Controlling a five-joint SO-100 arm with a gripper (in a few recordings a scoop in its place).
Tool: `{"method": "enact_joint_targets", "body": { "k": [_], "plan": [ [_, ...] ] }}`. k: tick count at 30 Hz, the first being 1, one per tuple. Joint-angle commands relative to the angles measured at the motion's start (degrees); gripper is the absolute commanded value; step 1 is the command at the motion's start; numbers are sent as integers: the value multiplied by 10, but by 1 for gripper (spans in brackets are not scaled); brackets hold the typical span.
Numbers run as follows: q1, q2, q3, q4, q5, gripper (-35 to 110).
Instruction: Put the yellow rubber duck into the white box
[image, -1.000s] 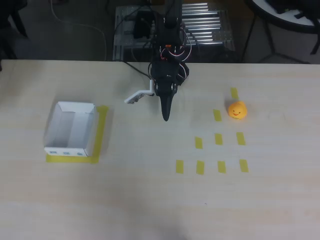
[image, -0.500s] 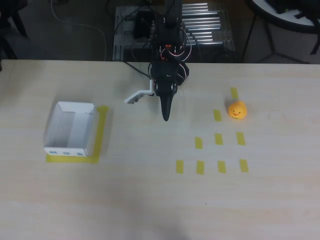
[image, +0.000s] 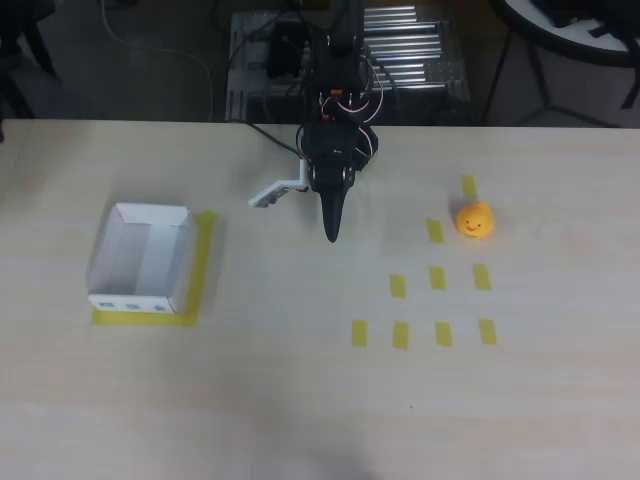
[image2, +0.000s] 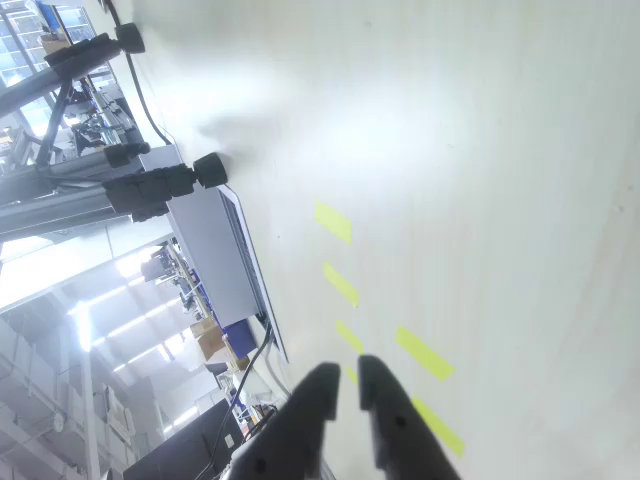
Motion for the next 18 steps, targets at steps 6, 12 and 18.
{"method": "enact_joint_targets", "body": {
  "k": [6,12,18],
  "plan": [
    [1,30,39,-16,10,0],
    [-3,25,39,-37,10,0],
    [-11,-24,5,-61,7,0]
  ]
}}
